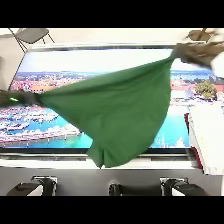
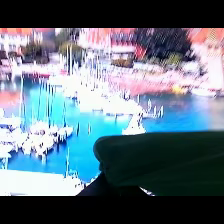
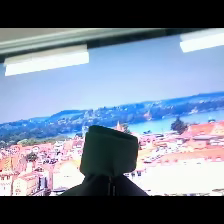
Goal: Fold the shirts.
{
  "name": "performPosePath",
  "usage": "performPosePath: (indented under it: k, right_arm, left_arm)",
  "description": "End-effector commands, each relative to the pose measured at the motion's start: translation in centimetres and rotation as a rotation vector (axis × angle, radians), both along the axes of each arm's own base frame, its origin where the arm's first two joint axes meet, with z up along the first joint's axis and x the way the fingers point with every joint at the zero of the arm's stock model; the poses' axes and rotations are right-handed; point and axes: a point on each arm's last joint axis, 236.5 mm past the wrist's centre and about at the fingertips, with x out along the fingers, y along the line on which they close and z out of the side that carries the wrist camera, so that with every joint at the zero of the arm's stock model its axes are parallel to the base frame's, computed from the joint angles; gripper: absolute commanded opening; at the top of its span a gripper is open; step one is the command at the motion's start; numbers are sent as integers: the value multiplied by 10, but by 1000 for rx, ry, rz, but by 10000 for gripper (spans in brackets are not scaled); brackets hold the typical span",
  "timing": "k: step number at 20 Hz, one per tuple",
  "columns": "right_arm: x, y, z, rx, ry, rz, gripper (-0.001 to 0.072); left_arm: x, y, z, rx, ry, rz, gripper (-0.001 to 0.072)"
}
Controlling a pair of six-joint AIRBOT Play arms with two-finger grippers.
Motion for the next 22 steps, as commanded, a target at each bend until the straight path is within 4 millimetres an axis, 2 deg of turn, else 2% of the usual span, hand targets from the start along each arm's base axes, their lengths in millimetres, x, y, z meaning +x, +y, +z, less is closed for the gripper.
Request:
performPosePath:
  k: [1, 3, 4, 7, 8, 9, 10, 11, 12, 14, 16, 18, 19, 21, 22]
  right_arm:
    - [77, 35, -97, 323, 61, -70, 46]
    - [93, 57, -131, 494, 115, -89, 45]
    - [92, 64, -157, 528, 183, -97, 45]
    - [68, 73, -230, 507, 431, -115, 46]
    - [59, 74, -242, 488, 484, -108, 66]
    - [51, 73, -244, 450, 516, -76, 254]
    - [41, 71, -239, 378, 538, 4, 514]
    - [28, 64, -229, 292, 560, 93, 607]
    - [13, 53, -218, 243, 593, 142, 634]
    - [-22, 25, -193, 263, 667, 206, 635]
    - [-66, -1, -185, 359, 809, 230, 620]
    - [-111, -25, -197, 380, 991, 209, 606]
    - [-127, -30, -205, 363, 1050, 195, 606]
    - [-150, -21, -225, 364, 1105, 188, 607]
    - [-162, -9, -238, 378, 1122, 185, 608]
  left_arm:
    - [-5, -8, -126, -46, 275, 9, 35]
    - [-6, -20, -168, -105, 387, 21, 35]
    - [-7, -25, -186, -130, 431, 28, 35]
    - [-16, -39, -228, -196, 553, 53, 35]
    - [-20, -42, -235, -212, 582, 58, 35]
    - [-23, -43, -237, -210, 595, 49, 35]
    - [-23, -43, -236, -199, 589, 10, 35]
    - [-25, -43, -233, -187, 587, -36, 35]
    - [-27, -41, -230, -176, 588, -70, 36]
    - [-30, -39, -226, -163, 587, -118, 35]
    - [-33, -37, -226, -158, 594, -126, 35]
    - [-33, -36, -225, -159, 596, -123, 35]
    - [-33, -36, -225, -160, 597, -124, 36]
    - [-35, -36, -225, -161, 605, -125, 36]
    - [-35, -36, -225, -161, 605, -126, 36]
